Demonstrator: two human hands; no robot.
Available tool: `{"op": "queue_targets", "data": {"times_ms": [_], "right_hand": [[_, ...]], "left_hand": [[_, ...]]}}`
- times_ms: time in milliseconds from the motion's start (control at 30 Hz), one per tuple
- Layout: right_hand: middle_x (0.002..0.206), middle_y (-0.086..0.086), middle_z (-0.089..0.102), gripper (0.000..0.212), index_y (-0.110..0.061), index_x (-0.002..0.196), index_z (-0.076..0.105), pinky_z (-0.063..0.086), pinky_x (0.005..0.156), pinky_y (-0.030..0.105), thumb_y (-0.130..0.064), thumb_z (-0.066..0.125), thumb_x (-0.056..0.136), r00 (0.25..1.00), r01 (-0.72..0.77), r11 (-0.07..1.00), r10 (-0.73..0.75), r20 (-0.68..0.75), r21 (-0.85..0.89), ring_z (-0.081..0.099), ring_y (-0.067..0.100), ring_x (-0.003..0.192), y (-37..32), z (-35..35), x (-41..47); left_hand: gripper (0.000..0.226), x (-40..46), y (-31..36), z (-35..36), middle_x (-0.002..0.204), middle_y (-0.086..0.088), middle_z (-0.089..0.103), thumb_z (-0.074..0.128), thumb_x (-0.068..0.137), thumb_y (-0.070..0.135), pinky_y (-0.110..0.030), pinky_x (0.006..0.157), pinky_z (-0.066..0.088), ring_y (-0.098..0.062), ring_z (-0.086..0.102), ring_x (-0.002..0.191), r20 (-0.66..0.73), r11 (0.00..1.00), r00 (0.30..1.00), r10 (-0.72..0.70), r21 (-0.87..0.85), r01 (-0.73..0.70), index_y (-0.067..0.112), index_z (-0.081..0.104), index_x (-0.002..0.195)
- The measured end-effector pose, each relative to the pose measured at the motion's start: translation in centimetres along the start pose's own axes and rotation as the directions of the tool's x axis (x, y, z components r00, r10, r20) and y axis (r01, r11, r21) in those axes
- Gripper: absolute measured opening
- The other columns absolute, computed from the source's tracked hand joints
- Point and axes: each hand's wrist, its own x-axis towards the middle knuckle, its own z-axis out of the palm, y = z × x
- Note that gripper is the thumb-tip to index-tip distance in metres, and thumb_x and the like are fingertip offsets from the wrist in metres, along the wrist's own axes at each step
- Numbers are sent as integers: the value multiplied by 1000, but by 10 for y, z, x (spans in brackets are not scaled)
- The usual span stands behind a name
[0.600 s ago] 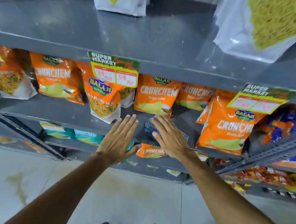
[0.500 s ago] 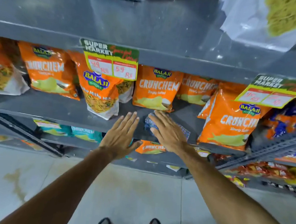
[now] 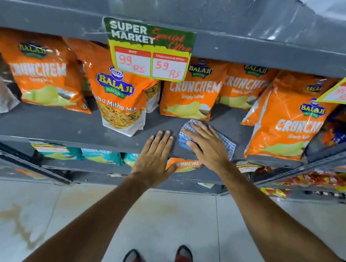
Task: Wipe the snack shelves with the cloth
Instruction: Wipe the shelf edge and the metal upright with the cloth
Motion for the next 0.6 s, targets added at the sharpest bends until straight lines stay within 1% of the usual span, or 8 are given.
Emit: {"op": "queue_targets", "data": {"times_ms": [100,167,233,333,400,433,533,600], "right_hand": [[160,-1,40,44,-32,146,52,26,124,43,-47,49,104,999,-29,994,32,-23,109,28,16,153,0,-3,1],[154,-2,49,42,-34,140,59,37,118,36,-46,57,100,993,-57,983,73,-88,174,36,12,148,-2,-3,1],[147,-4,57,37,-36,134,64,48,105,31,-45,62,98,982,-67,983,96,-165,171,45,8,142,-5,-1,-1],[135,-7,67,32,-35,126,69,56,85,29,-36,68,95,968,-71,991,95,-231,110,57,8,131,-13,1,-3],[132,-6,69,31,-37,124,71,59,76,33,-34,70,93,970,-126,985,148,-194,122,65,12,122,-21,-6,-4],[131,-6,69,31,-39,123,70,59,75,35,-35,69,93,973,-152,979,173,-156,138,68,15,118,-26,-10,-4],[123,-6,73,30,-43,125,68,56,81,35,-41,64,95,975,-195,940,216,-44,280,70,20,110,-51,-30,-9],[121,-10,74,30,-41,126,68,52,85,30,-41,65,96,975,-198,890,222,-11,412,69,14,109,-77,-46,-10]], "left_hand": [[89,1,-2,-1,173,-16,19,22,103,68,-53,130,18,-35,17,161,13,1000,1000,-1,-9,1,3,24,163],[90,1,-2,-3,173,-16,18,20,103,68,-51,131,16,-34,16,161,17,1000,1000,6,-27,-5,3,23,164],[90,-1,-2,-7,174,-16,17,19,103,68,-50,132,13,-32,13,162,23,999,1000,0,-42,1,3,22,164],[89,-18,-3,-17,173,-17,19,21,104,67,-49,132,13,-31,14,162,8,997,998,-61,-46,61,1,24,163],[87,-43,-3,-30,174,-16,16,20,105,67,-49,132,15,-30,12,162,7,996,997,-83,-32,83,2,23,164],[87,-55,-5,-39,174,-16,15,19,106,67,-50,131,16,-29,11,162,-2,996,996,-84,-18,84,2,22,164],[86,-87,-15,-78,174,-16,15,21,106,66,-49,131,15,-29,11,162,-61,992,990,-128,10,128,2,22,164],[85,-106,-23,-110,174,-16,16,27,107,64,-48,130,13,-29,11,162,-126,984,976,-175,24,179,2,21,164]]}}
